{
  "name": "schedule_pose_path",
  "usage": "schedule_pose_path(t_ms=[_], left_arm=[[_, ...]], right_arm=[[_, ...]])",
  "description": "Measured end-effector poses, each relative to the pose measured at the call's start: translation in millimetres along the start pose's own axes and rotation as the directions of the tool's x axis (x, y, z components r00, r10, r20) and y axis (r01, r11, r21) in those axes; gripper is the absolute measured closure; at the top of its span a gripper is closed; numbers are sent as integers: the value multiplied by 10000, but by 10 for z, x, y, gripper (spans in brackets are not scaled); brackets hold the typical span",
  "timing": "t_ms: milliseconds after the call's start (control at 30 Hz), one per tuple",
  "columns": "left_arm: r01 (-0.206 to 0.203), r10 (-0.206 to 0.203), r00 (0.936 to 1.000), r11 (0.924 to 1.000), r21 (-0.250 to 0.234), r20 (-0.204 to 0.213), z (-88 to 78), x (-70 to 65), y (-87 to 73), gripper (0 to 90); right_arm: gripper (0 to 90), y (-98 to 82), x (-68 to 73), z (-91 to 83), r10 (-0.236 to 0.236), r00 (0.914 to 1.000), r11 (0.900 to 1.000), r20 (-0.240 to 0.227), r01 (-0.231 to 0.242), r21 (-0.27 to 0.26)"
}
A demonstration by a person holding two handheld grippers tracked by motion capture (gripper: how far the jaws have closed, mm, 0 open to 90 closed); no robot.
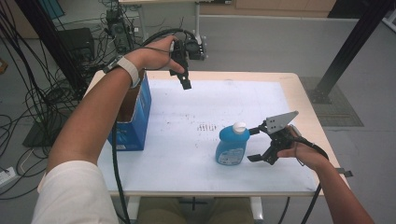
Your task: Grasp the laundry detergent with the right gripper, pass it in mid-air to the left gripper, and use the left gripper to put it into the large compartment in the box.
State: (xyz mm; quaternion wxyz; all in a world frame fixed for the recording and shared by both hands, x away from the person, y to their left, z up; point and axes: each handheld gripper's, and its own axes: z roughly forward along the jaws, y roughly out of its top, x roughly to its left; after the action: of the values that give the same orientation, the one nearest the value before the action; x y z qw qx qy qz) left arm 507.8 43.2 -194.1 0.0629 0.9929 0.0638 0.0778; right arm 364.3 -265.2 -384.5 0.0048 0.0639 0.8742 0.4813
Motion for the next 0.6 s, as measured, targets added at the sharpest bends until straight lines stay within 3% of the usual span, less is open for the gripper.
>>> schedule_pose_path(t_ms=[600], left_arm=[[0,0,10000,10000,48,-1,9,-1,-1,80]], right_arm=[[31,-41,12,36,56,9999,9990,89,-52,-448]])
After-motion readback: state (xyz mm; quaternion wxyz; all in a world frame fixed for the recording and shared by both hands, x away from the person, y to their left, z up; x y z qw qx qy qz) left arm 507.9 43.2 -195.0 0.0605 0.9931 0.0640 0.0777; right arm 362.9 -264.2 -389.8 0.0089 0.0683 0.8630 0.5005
